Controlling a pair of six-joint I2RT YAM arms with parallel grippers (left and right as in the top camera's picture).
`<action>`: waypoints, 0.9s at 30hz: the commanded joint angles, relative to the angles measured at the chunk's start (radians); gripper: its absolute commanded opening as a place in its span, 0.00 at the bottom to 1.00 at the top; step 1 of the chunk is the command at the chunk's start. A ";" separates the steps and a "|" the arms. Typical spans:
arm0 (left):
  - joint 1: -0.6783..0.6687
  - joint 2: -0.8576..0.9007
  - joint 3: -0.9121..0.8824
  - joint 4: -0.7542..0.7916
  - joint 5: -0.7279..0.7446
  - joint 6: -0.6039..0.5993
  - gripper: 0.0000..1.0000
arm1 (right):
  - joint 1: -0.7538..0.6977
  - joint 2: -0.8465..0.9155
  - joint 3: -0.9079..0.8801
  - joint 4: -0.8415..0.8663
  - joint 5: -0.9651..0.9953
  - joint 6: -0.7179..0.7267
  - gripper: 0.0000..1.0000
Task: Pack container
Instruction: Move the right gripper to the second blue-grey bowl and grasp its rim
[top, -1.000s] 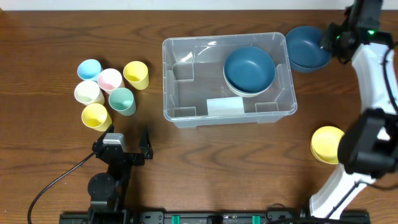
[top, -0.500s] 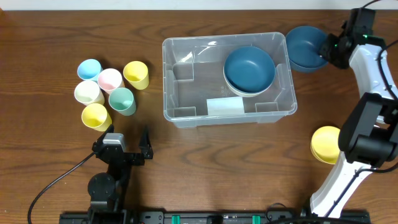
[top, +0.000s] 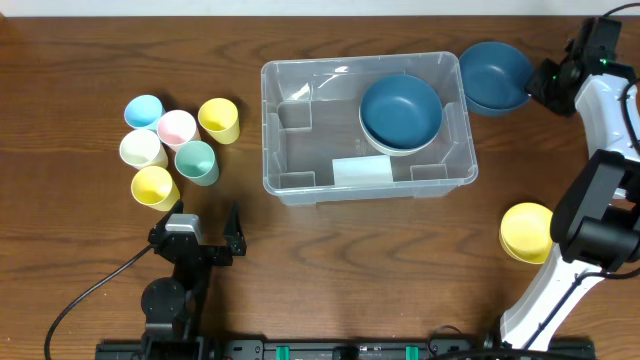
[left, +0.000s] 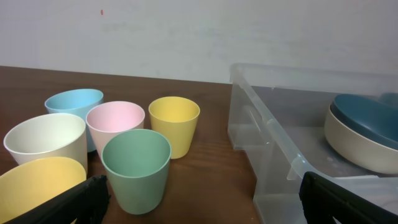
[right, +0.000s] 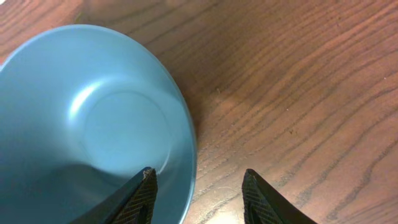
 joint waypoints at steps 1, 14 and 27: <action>-0.002 -0.006 -0.016 -0.036 0.007 0.017 0.98 | 0.010 0.024 0.000 0.003 0.006 -0.012 0.45; -0.002 -0.006 -0.016 -0.036 0.007 0.017 0.98 | 0.012 0.075 -0.001 0.014 0.005 -0.011 0.36; -0.002 -0.006 -0.016 -0.036 0.007 0.017 0.98 | 0.007 0.091 0.000 0.013 0.002 -0.012 0.09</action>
